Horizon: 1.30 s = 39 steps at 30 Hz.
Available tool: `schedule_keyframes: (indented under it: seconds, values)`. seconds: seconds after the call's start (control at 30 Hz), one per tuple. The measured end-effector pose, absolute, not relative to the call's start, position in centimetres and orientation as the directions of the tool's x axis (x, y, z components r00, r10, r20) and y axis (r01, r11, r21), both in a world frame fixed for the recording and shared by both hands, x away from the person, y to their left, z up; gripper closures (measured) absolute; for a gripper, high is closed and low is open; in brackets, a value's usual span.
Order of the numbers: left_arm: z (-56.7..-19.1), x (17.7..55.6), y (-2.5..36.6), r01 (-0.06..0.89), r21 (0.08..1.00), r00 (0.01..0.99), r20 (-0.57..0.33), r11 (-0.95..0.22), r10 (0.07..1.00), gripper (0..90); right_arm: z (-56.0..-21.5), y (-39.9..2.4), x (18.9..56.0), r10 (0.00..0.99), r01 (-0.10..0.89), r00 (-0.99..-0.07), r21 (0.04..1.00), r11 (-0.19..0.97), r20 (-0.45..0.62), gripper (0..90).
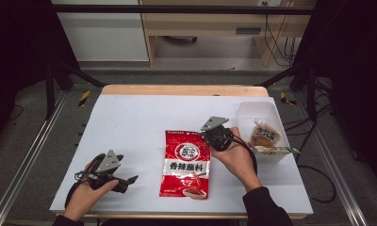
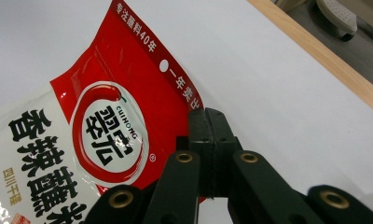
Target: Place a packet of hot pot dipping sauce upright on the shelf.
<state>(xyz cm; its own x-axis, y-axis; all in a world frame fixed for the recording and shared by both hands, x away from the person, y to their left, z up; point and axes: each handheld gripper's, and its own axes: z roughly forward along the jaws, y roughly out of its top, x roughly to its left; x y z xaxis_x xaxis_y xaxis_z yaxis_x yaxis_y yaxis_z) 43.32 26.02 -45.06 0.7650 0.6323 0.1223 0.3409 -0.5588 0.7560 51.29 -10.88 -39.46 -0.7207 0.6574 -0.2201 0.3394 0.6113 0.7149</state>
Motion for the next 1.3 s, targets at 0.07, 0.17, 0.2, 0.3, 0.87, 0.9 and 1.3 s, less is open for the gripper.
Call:
schedule_keyframes:
  seconds: [0.07, 0.17, 0.2, 0.3, 0.87, 0.9, 1.3]
  values:
    - [-45.0, 43.3, 26.0, 0.341, 0.756, 0.765, 0.122, -0.559, 0.632, 7.7, -39.2, -10.8, 51.4, 0.660, 0.336, -0.717, 0.720, 0.607, -0.222, 90.0]
    - [-45.0, 43.3, 26.0, 0.340, 0.755, 0.766, 0.123, -0.560, 0.631, 7.7, -38.7, -10.6, 51.5, 0.660, 0.326, -0.714, 0.724, 0.608, -0.234, 90.0]
    - [-45.0, 43.3, 26.0, 0.341, 0.756, 0.765, 0.123, -0.559, 0.632, 7.7, -38.6, -10.5, 51.6, 0.661, 0.322, -0.710, 0.724, 0.610, -0.241, 90.0]
    - [-45.0, 43.3, 26.1, 0.340, 0.757, 0.765, 0.122, -0.558, 0.632, 7.7, -38.1, -10.3, 51.8, 0.662, 0.314, -0.705, 0.726, 0.612, -0.253, 90.0]
    - [-44.5, 43.6, 25.4, 0.330, 0.752, 0.778, 0.126, -0.570, 0.616, 8.2, -37.2, -10.1, 50.5, 0.637, 0.274, -0.727, 0.742, 0.612, -0.258, 90.0]
    - [-44.2, 43.8, 25.1, 0.325, 0.752, 0.780, 0.130, -0.574, 0.612, 8.2, -37.2, -10.1, 50.1, 0.631, 0.264, -0.731, 0.745, 0.612, -0.259, 90.0]
    - [-41.7, 46.7, 21.4, 0.270, 0.728, 0.814, 0.177, -0.630, 0.553, 11.3, -37.3, -9.1, 46.3, 0.568, 0.173, -0.768, 0.758, 0.628, -0.295, 90.0]
